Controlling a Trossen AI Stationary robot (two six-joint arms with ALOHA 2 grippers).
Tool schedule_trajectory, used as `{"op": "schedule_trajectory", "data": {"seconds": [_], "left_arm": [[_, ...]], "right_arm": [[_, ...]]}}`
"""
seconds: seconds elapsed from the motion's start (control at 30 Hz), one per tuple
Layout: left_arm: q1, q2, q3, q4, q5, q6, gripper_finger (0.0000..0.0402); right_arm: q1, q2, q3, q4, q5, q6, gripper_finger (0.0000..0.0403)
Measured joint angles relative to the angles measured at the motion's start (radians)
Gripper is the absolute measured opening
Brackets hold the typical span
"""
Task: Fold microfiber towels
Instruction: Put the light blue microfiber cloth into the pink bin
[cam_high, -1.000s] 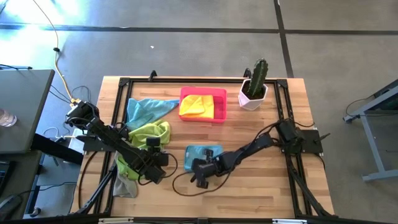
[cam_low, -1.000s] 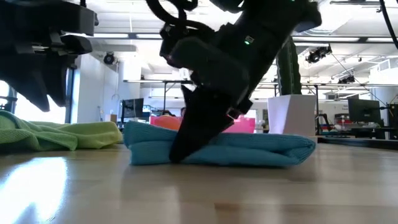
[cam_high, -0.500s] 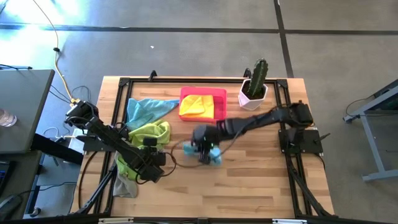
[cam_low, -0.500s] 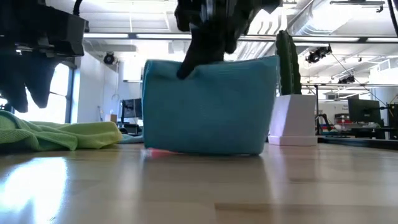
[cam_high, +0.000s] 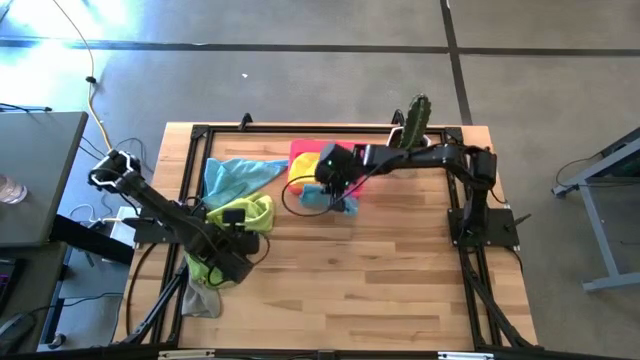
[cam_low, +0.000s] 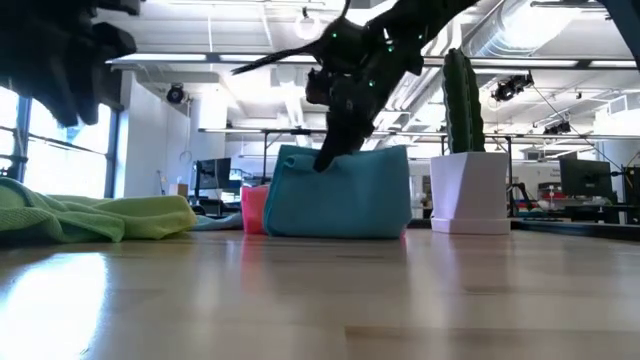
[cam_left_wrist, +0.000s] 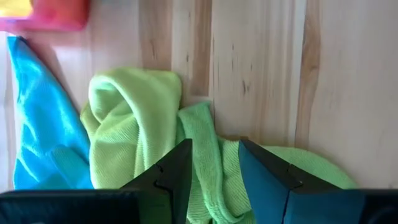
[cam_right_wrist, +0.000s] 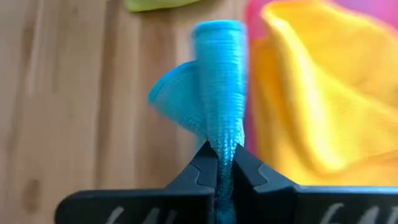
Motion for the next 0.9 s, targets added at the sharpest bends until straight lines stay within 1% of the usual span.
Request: {"op": "schedule_trajectory", "data": {"seconds": [0.1,0.27,0.4,0.53,0.67,0.73,0.9], "left_arm": [[0.021,-0.046,0.0,0.0,-0.009,0.0,0.0122],[0.058,-0.107,0.0,0.0,-0.041,0.0,0.0122],[0.088,-0.14,0.0,0.0,-0.056,0.001,0.0122],[0.112,-0.156,0.0,0.0,-0.056,0.002,0.0122],[0.129,-0.16,0.0,0.0,-0.056,0.038,0.0122],[0.137,-0.161,0.0,0.0,-0.056,0.052,0.0122],[0.151,-0.161,0.0,0.0,-0.056,0.056,0.0122]], "right_arm": [[-0.043,0.0,0.01,-0.012,-0.016,-0.076,0.0],[-0.094,0.008,0.069,-0.026,-0.02,-0.18,0.0],[-0.124,0.008,0.115,-0.028,-0.023,-0.229,0.0],[-0.146,0.036,0.128,-0.034,-0.024,-0.249,0.0],[-0.152,0.091,0.128,0.0,-0.005,-0.339,0.0],[-0.151,0.112,0.128,0.006,0.024,-0.384,0.0],[-0.158,0.117,0.127,0.015,0.053,-0.46,0.0]]}}
